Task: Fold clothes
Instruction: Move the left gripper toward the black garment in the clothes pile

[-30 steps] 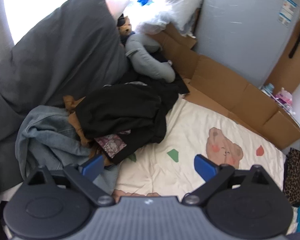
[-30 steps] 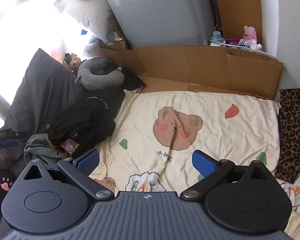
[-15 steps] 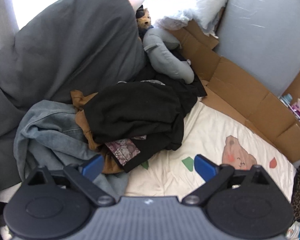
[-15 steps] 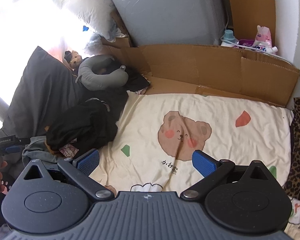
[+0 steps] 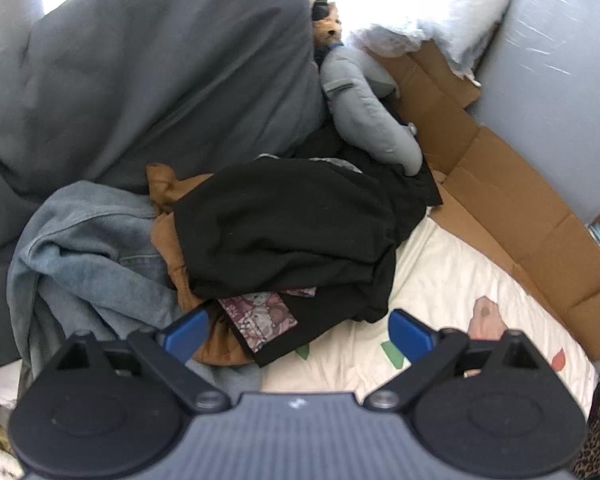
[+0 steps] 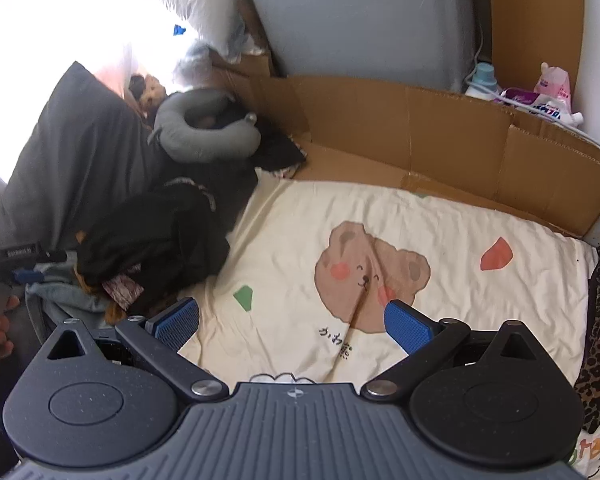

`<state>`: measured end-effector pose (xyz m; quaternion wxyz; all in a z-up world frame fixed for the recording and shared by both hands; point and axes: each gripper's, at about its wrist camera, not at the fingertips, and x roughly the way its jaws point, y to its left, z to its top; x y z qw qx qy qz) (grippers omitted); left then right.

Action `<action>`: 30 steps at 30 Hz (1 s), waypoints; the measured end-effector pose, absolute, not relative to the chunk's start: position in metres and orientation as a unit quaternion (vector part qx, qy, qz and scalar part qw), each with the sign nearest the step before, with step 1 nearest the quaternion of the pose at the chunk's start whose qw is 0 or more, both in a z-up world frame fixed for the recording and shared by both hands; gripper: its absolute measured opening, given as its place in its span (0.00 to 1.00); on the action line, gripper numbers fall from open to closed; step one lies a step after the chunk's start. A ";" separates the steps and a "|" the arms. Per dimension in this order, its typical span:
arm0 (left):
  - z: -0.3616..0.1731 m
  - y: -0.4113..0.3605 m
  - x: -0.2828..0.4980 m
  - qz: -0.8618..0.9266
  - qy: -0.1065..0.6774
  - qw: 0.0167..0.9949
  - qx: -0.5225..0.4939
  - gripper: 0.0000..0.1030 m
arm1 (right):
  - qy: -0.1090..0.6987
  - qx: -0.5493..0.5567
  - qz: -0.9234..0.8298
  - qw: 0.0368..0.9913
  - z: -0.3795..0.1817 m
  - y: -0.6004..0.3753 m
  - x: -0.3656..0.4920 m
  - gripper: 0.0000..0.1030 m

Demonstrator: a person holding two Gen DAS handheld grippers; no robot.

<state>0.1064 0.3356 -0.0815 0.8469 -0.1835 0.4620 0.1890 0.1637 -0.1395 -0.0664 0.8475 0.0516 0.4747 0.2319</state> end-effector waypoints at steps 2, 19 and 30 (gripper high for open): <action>-0.084 0.340 0.106 0.195 0.460 0.846 -0.187 0.95 | 0.482 0.048 0.236 0.843 -0.071 -0.136 0.165 0.99; -0.133 0.405 0.114 0.212 0.438 0.824 -0.288 0.79 | 0.520 0.074 0.228 0.820 -0.097 -0.121 0.163 0.99; -0.164 0.420 0.142 0.226 0.459 0.816 -0.270 0.70 | 0.533 0.058 0.219 0.815 -0.104 -0.111 0.156 0.99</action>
